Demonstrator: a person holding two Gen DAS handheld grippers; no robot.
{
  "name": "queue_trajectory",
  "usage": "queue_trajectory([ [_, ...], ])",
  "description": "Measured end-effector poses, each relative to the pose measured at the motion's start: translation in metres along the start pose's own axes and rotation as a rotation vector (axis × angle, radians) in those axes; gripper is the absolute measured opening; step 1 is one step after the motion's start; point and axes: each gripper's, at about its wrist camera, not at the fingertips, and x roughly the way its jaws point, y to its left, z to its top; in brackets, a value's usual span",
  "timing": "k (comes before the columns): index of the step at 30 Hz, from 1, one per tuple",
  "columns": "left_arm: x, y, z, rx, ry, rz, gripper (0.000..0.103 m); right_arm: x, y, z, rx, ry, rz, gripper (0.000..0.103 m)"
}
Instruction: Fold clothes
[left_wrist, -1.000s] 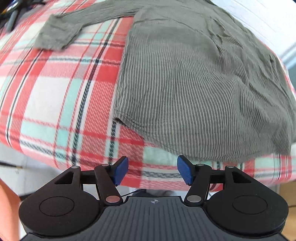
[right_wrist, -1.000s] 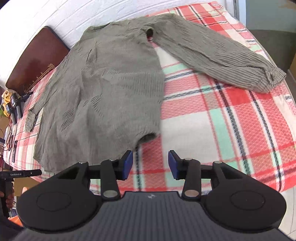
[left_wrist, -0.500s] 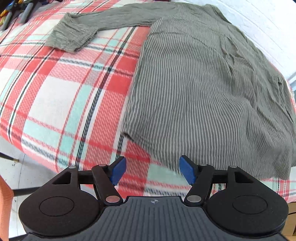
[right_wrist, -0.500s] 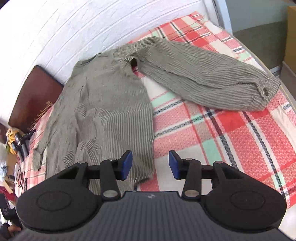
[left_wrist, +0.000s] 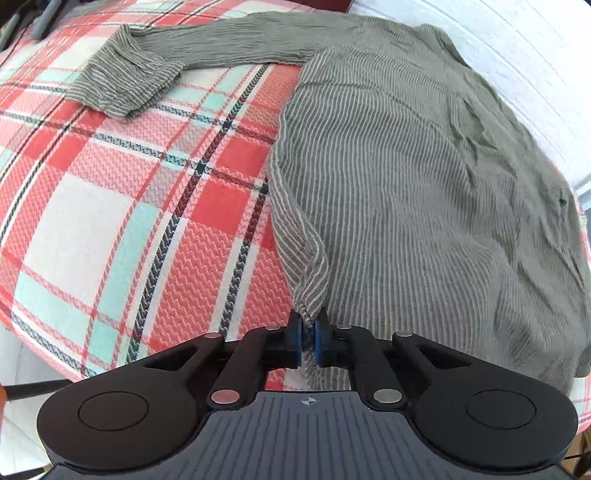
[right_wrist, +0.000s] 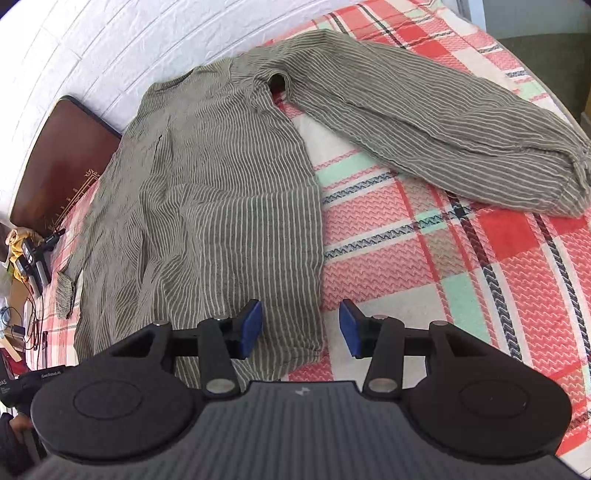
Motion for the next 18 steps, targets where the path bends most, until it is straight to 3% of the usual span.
queue_trajectory([
  [10,-0.024,0.019,-0.001,-0.106,-0.068,0.041,0.000,0.007,-0.013,-0.001,0.042,0.003,0.020,0.051],
  [18,-0.027,0.025,0.009,-0.104,-0.080,0.095,0.000,0.015,-0.012,-0.003,0.035,0.007,0.045,0.052],
])
